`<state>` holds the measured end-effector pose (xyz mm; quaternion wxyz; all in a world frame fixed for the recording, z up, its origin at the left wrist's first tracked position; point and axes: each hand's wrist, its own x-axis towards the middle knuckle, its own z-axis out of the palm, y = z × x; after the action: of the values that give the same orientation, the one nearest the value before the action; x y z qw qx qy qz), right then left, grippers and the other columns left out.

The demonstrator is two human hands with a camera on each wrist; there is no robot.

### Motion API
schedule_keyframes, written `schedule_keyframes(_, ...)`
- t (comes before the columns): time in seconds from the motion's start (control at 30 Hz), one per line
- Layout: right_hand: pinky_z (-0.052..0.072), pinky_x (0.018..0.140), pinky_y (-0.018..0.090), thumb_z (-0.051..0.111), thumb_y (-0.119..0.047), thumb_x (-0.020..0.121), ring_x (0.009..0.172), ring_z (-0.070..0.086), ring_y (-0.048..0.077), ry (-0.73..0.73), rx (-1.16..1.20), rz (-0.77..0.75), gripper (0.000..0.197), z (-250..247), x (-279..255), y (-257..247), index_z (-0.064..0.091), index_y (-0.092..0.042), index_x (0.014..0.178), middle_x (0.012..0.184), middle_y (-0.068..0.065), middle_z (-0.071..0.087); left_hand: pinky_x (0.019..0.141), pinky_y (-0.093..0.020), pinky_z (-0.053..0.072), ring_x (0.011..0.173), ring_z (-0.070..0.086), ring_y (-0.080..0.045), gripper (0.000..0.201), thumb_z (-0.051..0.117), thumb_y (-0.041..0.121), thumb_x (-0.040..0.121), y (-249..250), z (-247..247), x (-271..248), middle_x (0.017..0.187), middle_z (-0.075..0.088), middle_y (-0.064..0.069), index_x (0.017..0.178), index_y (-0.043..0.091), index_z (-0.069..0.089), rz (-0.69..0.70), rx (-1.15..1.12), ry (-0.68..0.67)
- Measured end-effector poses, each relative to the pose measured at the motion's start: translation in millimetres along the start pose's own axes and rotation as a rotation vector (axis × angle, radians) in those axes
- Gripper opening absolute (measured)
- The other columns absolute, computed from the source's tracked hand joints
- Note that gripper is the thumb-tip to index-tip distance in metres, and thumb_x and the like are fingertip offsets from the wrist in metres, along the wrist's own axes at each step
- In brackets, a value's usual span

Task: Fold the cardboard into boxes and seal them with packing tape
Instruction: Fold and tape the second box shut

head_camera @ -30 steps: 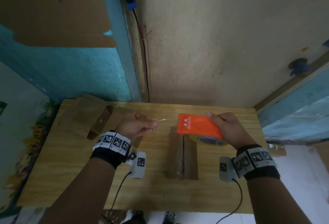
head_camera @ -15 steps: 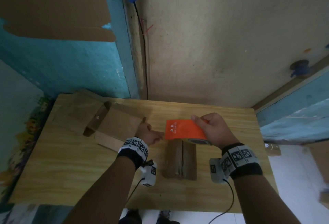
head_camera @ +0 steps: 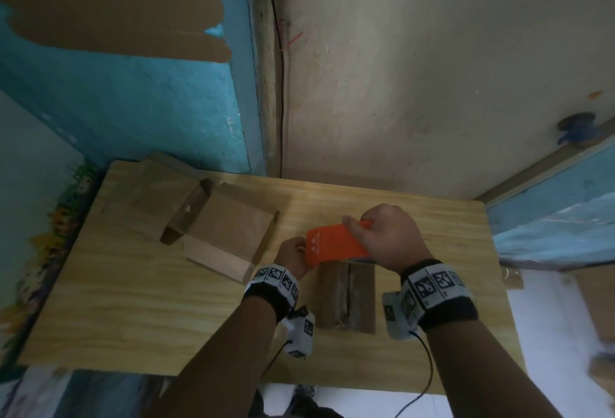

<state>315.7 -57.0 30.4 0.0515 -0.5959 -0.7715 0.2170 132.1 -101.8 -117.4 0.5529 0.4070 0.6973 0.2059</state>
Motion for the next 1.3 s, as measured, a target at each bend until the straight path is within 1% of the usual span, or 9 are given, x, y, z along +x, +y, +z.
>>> schedule_keyframes(0.1, 0.035, 0.051, 0.029, 0.052, -0.064, 0.101, 0.054, 0.056, 0.015, 0.009, -0.03, -0.015, 0.064, 0.9, -0.2, -4.8, 0.059, -0.019, 0.056, 0.054, 0.0, 0.054, 0.08, -0.033, 0.046, 0.09, 0.056, -0.023, 0.023, 0.06, -0.017, 0.09, -6.8, 12.0, -4.6, 0.084, 0.061, -0.003, 0.102, 0.002, 0.067, 0.078, -0.106, 0.047)
schedule_keyframes(0.27, 0.039, 0.052, 0.029, 0.053, -0.064, 0.101, 0.052, 0.056, 0.016, 0.023, -0.022, -0.002, 0.064, 1.4, 0.2, -4.3, 0.055, -0.02, 0.053, 0.05, -0.002, 0.05, 0.064, -0.007, 0.048, 0.082, 0.061, -0.01, 0.02, 0.059, -0.007, 0.098, -3.3, 16.5, -11.5, 0.092, 0.065, 0.002, 0.112, 0.006, 0.065, 0.16, -0.139, 0.105)
schedule_keyframes(0.37, 0.042, 0.052, 0.03, 0.052, -0.064, 0.101, 0.053, 0.057, 0.015, 0.028, -0.031, 0.003, 0.064, 1.0, -1.9, -4.0, 0.057, -0.019, 0.055, 0.051, -0.002, 0.051, 0.07, -0.019, 0.052, 0.084, 0.062, -0.017, 0.017, 0.057, -0.005, 0.1, -2.7, 18.2, -10.1, 0.091, 0.065, 0.001, 0.111, 0.005, 0.066, 0.158, -0.132, 0.106)
schedule_keyframes(0.5, 0.056, 0.059, 0.036, 0.051, -0.066, 0.1, 0.058, 0.062, 0.016, 0.039, -0.032, 0.021, 0.065, 1.4, -3.0, -4.8, 0.064, -0.015, 0.061, 0.056, 0.0, 0.059, 0.091, -0.046, 0.057, 0.095, 0.066, -0.025, 0.012, 0.06, 0.004, 0.099, -5.4, 19.3, -6.7, 0.109, 0.071, -0.015, 0.105, 0.014, 0.063, 0.113, -0.098, 0.101)
schedule_keyframes(0.73, 0.059, 0.06, 0.037, 0.05, -0.067, 0.1, 0.058, 0.063, 0.016, 0.036, -0.036, 0.028, 0.066, 0.6, -4.7, -5.3, 0.067, -0.014, 0.064, 0.058, 0.001, 0.062, 0.079, -0.035, 0.04, 0.094, 0.049, -0.023, 0.014, 0.057, 0.016, 0.1, 3.6, 31.0, -13.5, 0.117, 0.045, -0.008, 0.105, 0.018, 0.043, -0.017, -0.088, 0.283)
schedule_keyframes(0.87, 0.06, 0.061, 0.039, 0.047, -0.07, 0.099, 0.057, 0.063, 0.016, 0.048, -0.053, 0.022, 0.069, 3.0, -4.0, -2.1, 0.067, -0.014, 0.063, 0.057, 0.001, 0.062, 0.081, -0.036, 0.043, 0.103, 0.055, -0.029, 0.029, 0.071, 0.018, 0.089, -1.8, 25.5, -16.2, 0.112, 0.055, -0.007, 0.107, 0.015, 0.048, -0.153, -0.069, 0.328)
schedule_keyframes(0.97, 0.061, 0.063, 0.04, 0.046, -0.071, 0.098, 0.058, 0.063, 0.015, 0.048, -0.052, 0.025, 0.07, 4.5, -3.7, -0.6, 0.067, -0.014, 0.064, 0.058, 0.0, 0.063, 0.083, -0.044, 0.057, 0.087, 0.066, -0.025, 0.006, 0.066, 0.02, 0.095, -4.5, 26.9, -17.4, 0.097, 0.069, -0.006, 0.094, 0.018, 0.06, 0.02, -0.148, 0.225)
schedule_keyframes(1.07, 0.06, 0.062, 0.041, 0.047, -0.07, 0.099, 0.058, 0.063, 0.016, 0.05, -0.039, 0.022, 0.07, 3.4, -3.7, 0.7, 0.068, -0.013, 0.064, 0.058, 0.002, 0.062, 0.093, -0.055, 0.056, 0.09, 0.069, -0.027, 0.014, 0.055, 0.025, 0.102, -7.5, 32.0, -14.2, 0.098, 0.073, -0.008, 0.096, 0.02, 0.066, 0.106, -0.169, 0.046)
schedule_keyframes(1.3, 0.056, 0.058, 0.038, 0.047, -0.066, 0.101, 0.056, 0.061, 0.017, 0.044, -0.032, 0.003, 0.069, 1.9, -3.0, 0.8, 0.066, -0.013, 0.062, 0.056, 0.002, 0.059, 0.107, -0.045, 0.049, 0.11, 0.066, -0.027, 0.033, 0.046, 0.036, 0.1, -11.1, 21.4, -5.3, 0.117, 0.07, -0.006, 0.117, 0.017, 0.066, 0.033, 0.081, -0.194)
